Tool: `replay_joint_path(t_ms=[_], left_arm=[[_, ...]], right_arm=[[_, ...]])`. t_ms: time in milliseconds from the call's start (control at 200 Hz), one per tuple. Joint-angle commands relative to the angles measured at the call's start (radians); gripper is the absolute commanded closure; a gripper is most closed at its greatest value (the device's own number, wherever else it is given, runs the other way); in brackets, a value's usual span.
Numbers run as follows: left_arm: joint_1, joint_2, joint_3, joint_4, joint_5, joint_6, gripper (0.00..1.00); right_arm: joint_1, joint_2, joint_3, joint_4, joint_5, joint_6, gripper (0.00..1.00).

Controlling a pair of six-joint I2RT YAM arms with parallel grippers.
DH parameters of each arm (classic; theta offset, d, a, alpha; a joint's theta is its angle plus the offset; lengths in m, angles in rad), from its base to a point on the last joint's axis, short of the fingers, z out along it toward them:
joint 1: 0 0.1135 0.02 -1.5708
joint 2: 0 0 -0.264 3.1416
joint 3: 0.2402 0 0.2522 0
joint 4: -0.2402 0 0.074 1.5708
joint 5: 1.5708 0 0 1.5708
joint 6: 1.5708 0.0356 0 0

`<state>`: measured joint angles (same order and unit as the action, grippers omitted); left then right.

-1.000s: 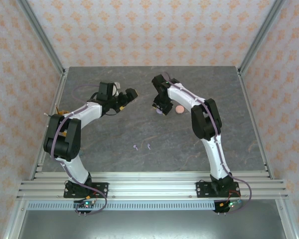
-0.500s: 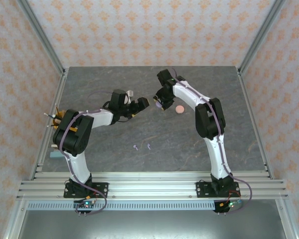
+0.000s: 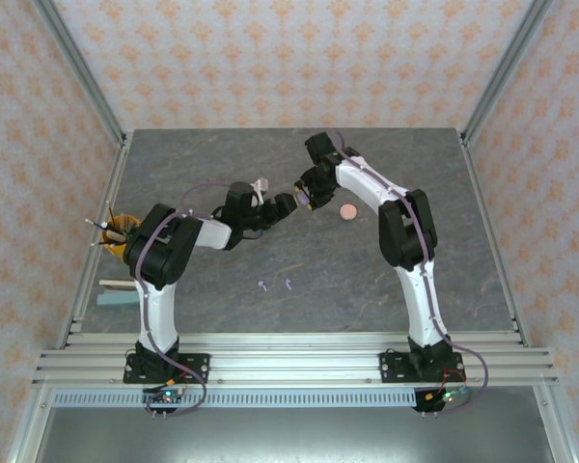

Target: Insert the wireless bluetooth earbuds into the charging case

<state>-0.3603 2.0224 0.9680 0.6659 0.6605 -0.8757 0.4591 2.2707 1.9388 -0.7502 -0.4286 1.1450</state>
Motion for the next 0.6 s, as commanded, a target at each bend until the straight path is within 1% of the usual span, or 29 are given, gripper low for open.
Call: replay_joint_path(t_ms=[0,85,596], left_arm=[[-0.01,0.038,0.025,0.093,-0.025,-0.031,0.2],[-0.014,0.056,0.037,0.105,-0.029,-0.038,0.23],[-0.027,0.131,0.104,0.156,-0.05,-0.082,0.3]], right_arm=[[-0.002,-0.039,-0.01,0.011,-0.008,0.026,0.55],[-0.002,-0.039,-0.01,0.014,-0.013,0.028,0.56],[-0.002,-0.044,-0.023,0.03,-0.038,0.041,0.56]])
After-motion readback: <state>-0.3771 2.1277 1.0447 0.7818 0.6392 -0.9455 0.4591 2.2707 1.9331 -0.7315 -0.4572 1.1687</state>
